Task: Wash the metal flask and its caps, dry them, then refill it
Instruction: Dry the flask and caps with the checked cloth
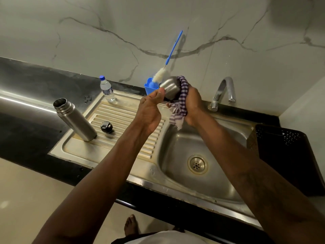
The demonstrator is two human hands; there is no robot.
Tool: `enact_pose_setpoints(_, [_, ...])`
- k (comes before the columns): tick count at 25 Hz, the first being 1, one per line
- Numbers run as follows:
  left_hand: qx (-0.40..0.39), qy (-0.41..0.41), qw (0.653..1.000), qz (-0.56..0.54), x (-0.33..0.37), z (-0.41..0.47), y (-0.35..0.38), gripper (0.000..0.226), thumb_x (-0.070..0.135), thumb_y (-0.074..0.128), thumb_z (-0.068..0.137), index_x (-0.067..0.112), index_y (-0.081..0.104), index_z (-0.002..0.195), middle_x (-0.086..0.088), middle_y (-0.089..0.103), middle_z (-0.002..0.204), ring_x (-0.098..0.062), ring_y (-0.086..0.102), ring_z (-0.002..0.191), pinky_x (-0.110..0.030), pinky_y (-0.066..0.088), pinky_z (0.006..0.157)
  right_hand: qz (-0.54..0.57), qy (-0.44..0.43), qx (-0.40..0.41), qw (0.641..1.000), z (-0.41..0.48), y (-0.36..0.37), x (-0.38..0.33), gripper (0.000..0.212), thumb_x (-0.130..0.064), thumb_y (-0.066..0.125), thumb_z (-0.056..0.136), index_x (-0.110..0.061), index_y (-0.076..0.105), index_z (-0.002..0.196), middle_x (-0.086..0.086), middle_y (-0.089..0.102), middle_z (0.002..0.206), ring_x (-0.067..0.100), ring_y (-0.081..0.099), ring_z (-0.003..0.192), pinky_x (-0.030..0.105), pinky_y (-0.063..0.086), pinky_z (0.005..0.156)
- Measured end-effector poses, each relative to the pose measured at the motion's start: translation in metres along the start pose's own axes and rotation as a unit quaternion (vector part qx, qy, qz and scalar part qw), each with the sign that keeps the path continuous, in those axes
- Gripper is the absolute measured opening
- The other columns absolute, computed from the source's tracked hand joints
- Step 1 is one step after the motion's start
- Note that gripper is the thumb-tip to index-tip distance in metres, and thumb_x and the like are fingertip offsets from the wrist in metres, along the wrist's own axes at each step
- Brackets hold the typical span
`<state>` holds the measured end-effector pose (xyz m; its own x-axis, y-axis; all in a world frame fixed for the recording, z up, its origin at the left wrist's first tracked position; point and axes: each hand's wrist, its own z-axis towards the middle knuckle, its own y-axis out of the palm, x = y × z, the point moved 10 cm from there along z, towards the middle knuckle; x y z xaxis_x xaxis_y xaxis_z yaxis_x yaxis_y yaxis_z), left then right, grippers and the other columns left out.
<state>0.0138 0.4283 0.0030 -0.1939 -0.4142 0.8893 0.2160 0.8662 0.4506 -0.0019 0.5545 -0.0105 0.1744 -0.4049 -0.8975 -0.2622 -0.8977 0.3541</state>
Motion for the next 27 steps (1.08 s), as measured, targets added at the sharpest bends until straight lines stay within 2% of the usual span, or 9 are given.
enact_pose_setpoints(2, [0.017,-0.044,0.987,-0.151,-0.013,0.003,-0.001,0.024,0.022,0.052,0.108,0.007,0.069,0.116,-0.009,0.071,0.111,-0.016,0.067,0.105,-0.038,0.054,0.095,-0.018,-0.075,0.056,0.995,-0.013,0.011,0.01,0.045,-0.051,0.054,0.096,-0.02,0.058,0.129,0.007,0.072,0.113,0.028,0.07,0.1,0.047,0.06,0.083])
enact_pose_setpoints(4, [0.033,-0.041,0.98,-0.19,-0.019,0.005,-0.002,0.024,0.017,0.056,0.107,0.003,0.071,0.12,-0.017,0.072,0.118,-0.028,0.069,0.11,-0.042,0.057,0.101,-0.095,-0.194,0.088,0.972,-0.031,0.029,-0.002,0.044,-0.047,0.054,0.102,-0.03,0.045,0.141,-0.005,0.063,0.128,0.013,0.066,0.108,0.036,0.058,0.093])
enact_pose_setpoints(7, [0.105,0.03,0.994,0.011,-0.005,0.005,-0.03,0.018,0.007,0.058,0.103,0.003,0.075,0.108,-0.015,0.075,0.105,-0.014,0.071,0.092,-0.023,0.059,0.08,-0.255,-0.326,0.096,0.905,-0.039,0.047,-0.026,0.055,-0.04,0.061,0.1,-0.021,0.045,0.149,0.0,0.055,0.145,0.012,0.055,0.125,0.021,0.048,0.102])
enact_pose_setpoints(10, [0.102,0.064,0.984,0.131,0.002,0.003,-0.05,0.019,0.007,0.059,0.103,-0.001,0.076,0.101,-0.018,0.076,0.098,-0.015,0.068,0.092,-0.015,0.054,0.077,-0.364,-0.365,0.081,0.853,-0.031,0.053,-0.033,0.044,-0.038,0.068,0.097,-0.02,0.06,0.136,0.002,0.065,0.132,0.012,0.061,0.117,0.01,0.046,0.095])
enact_pose_setpoints(15, [0.057,-0.041,0.995,0.075,-0.023,-0.008,-0.094,0.03,0.024,0.049,0.109,0.023,0.076,0.094,0.006,0.071,0.093,-0.01,0.054,0.099,-0.034,0.036,0.093,-0.257,-0.19,0.055,0.946,0.006,0.052,0.003,0.026,-0.043,0.069,0.095,-0.023,0.075,0.111,-0.004,0.076,0.104,0.01,0.072,0.094,0.033,0.062,0.088])
enact_pose_setpoints(18, [0.056,-0.089,0.991,-0.083,-0.032,-0.012,-0.114,0.027,0.027,0.055,0.107,0.021,0.08,0.098,0.004,0.071,0.097,-0.013,0.055,0.093,-0.032,0.046,0.083,-0.082,-0.007,0.083,0.993,0.023,0.046,0.057,0.028,-0.042,0.071,0.093,-0.018,0.077,0.107,0.003,0.079,0.099,0.022,0.076,0.093,0.048,0.063,0.086])
enact_pose_setpoints(20, [0.097,-0.092,0.98,-0.144,-0.031,-0.014,-0.126,0.021,0.026,0.062,0.104,0.012,0.077,0.103,-0.002,0.075,0.097,-0.015,0.067,0.09,-0.033,0.058,0.075,0.004,0.083,0.078,0.993,0.02,0.052,0.09,0.032,-0.037,0.073,0.092,-0.013,0.074,0.114,0.011,0.078,0.102,0.028,0.077,0.094,0.046,0.064,0.076])
enact_pose_setpoints(25, [0.172,-0.02,0.981,0.083,-0.012,-0.014,-0.169,0.03,0.011,0.065,0.102,-0.001,0.064,0.13,-0.017,0.07,0.121,-0.029,0.074,0.108,-0.044,0.065,0.078,0.024,0.093,0.102,0.99,0.023,0.056,0.106,0.034,-0.026,0.083,0.084,-0.014,0.072,0.114,0.011,0.078,0.1,0.029,0.077,0.092,0.05,0.063,0.08])
enact_pose_setpoints(27, [0.174,-0.017,0.963,0.207,-0.002,-0.013,-0.176,0.061,-0.005,0.071,0.091,0.012,0.054,0.148,-0.005,0.062,0.133,-0.026,0.07,0.112,-0.042,0.065,0.082,0.02,0.091,0.105,0.99,0.027,0.059,0.108,0.036,-0.022,0.085,0.082,-0.014,0.072,0.115,0.011,0.079,0.097,0.029,0.077,0.094,0.049,0.063,0.082])
